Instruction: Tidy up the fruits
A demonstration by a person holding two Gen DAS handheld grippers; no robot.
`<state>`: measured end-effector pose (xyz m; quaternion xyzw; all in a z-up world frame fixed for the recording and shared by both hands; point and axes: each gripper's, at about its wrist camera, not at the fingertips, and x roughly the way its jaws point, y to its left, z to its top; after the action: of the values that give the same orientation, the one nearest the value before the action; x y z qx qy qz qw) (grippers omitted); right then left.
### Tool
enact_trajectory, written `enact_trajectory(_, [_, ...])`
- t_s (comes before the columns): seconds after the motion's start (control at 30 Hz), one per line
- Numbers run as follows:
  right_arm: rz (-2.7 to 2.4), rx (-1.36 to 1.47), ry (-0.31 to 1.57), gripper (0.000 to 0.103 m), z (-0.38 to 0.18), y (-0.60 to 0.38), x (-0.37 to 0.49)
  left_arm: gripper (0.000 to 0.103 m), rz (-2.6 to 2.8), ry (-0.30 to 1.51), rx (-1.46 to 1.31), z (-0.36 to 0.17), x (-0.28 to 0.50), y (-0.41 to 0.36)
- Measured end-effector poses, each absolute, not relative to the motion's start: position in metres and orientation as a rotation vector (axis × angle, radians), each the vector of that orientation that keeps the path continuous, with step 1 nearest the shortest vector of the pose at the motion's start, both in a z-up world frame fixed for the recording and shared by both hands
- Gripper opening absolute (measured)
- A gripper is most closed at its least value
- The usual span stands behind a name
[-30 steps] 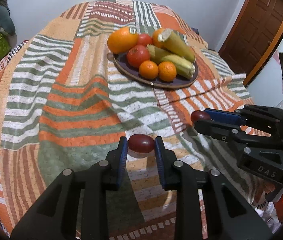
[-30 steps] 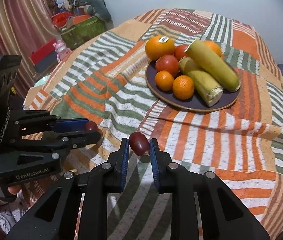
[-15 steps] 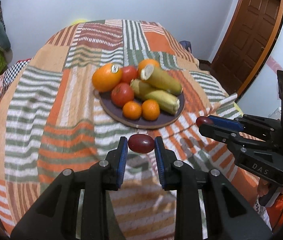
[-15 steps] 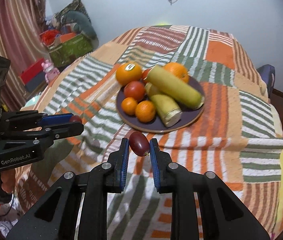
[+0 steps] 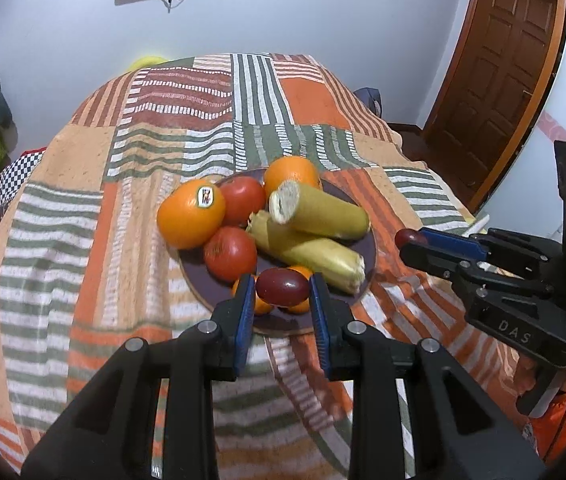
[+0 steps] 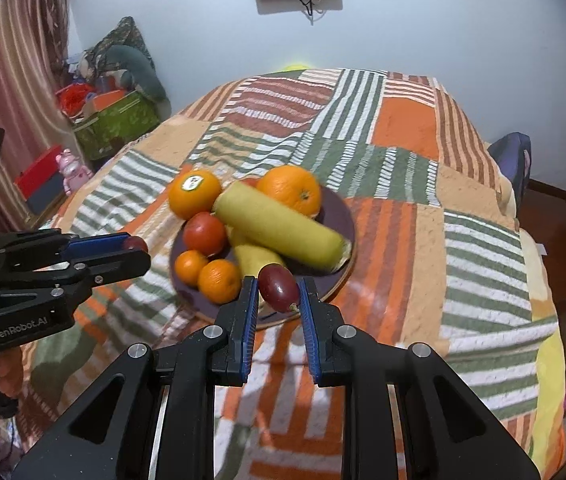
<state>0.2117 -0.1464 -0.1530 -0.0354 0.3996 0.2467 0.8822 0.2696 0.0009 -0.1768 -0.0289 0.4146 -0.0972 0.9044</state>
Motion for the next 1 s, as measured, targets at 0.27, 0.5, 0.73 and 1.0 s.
enact_trajectory(0.27, [0.496, -0.074, 0.877, 0.019, -0.173, -0.144, 0.233, 0.027, -0.194, 0.894, -0.050, -0.194, 0.299, 0.000])
enact_trajectory(0.5, [0.486, -0.072, 0.917, 0.019, -0.186, -0.144, 0.241, 0.027, -0.200, 0.903, -0.034, -0.204, 0.309, -0.003])
enact_trajectory(0.73, [0.481, -0.028, 0.958, 0.020, -0.191, -0.149, 0.249, 0.033, -0.198, 0.932, -0.022, -0.209, 0.312, -0.005])
enact_trajectory(1.0, [0.471, -0.049, 0.930, 0.033, -0.177, -0.151, 0.243, 0.051, -0.171, 0.887, -0.032, -0.194, 0.301, -0.002])
